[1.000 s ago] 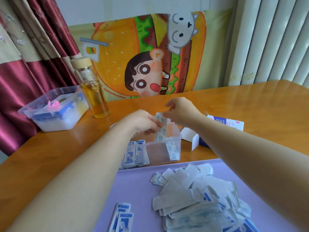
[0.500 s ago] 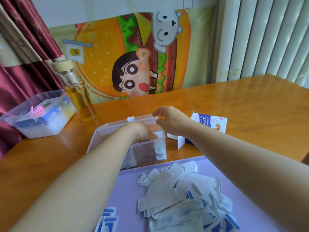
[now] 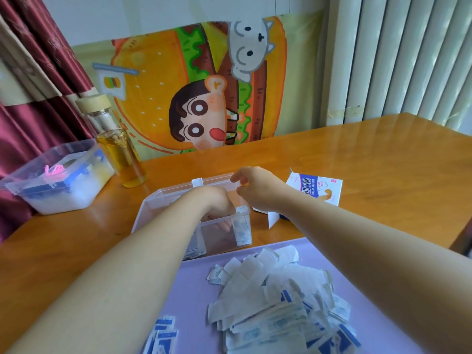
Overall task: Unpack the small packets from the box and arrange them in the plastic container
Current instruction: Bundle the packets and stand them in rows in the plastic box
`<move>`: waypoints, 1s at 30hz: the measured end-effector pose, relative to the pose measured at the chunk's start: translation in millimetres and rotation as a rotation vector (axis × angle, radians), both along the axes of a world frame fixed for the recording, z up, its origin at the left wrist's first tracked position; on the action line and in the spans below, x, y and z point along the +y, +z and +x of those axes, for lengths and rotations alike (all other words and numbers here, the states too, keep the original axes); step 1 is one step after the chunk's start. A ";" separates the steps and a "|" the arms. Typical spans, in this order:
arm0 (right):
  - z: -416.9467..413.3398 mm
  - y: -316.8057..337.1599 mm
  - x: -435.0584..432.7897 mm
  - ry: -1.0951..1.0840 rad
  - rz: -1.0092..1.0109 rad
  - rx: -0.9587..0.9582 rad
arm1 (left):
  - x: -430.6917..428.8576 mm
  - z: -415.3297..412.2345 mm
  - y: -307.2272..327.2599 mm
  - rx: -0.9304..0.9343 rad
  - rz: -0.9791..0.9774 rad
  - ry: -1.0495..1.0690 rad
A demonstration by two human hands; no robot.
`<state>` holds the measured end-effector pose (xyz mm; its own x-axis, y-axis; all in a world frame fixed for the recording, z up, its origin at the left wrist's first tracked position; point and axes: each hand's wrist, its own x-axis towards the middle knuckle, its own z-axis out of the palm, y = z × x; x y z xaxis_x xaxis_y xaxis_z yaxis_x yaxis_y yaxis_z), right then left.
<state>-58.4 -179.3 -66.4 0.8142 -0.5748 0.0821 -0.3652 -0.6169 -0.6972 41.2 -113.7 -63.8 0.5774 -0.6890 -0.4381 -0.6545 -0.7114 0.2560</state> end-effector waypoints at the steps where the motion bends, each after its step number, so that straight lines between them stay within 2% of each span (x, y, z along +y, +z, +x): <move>1: -0.6 0.1 0.1 -0.001 0.000 0.000 | 0.6 -0.9 0.4 0.039 -0.011 0.020; 3: -1.4 -0.3 0.4 -0.003 -0.001 0.002 | 2.0 -2.9 2.7 0.153 0.007 0.058; 5: -2.8 0.8 1.2 -0.009 -0.018 0.009 | 5.0 -4.0 7.7 0.154 0.016 0.070; 9: -10.3 12.2 6.9 -0.049 -0.100 -0.031 | 17.7 -2.8 21.9 0.056 -0.172 0.082; 12: -22.1 25.8 19.3 -0.088 -0.182 -0.164 | 45.3 -6.1 37.5 -0.114 -0.389 0.034; 14: -32.4 31.6 34.4 -0.062 -0.250 -0.245 | 77.2 -12.1 46.0 -0.208 -0.514 0.014; 16: -42.8 33.0 53.4 0.018 -0.300 -0.270 | 112.1 -18.9 51.8 -0.201 -0.554 0.011; 19: -53.5 26.7 87.5 0.208 -0.330 -0.157 | 159.1 -28.6 50.6 -0.156 -0.419 0.008; 25: -49.2 -10.9 150.7 0.590 -0.316 0.390 | 209.6 -49.6 12.8 -0.267 0.060 -0.105; 27: -42.3 -25.7 160.8 0.602 -0.334 0.439 | 216.5 -56.1 -2.8 -0.286 0.135 -0.124; 30: -28.2 -37.8 166.8 0.603 -0.350 0.414 | 223.8 -62.5 -18.1 -0.295 0.160 -0.138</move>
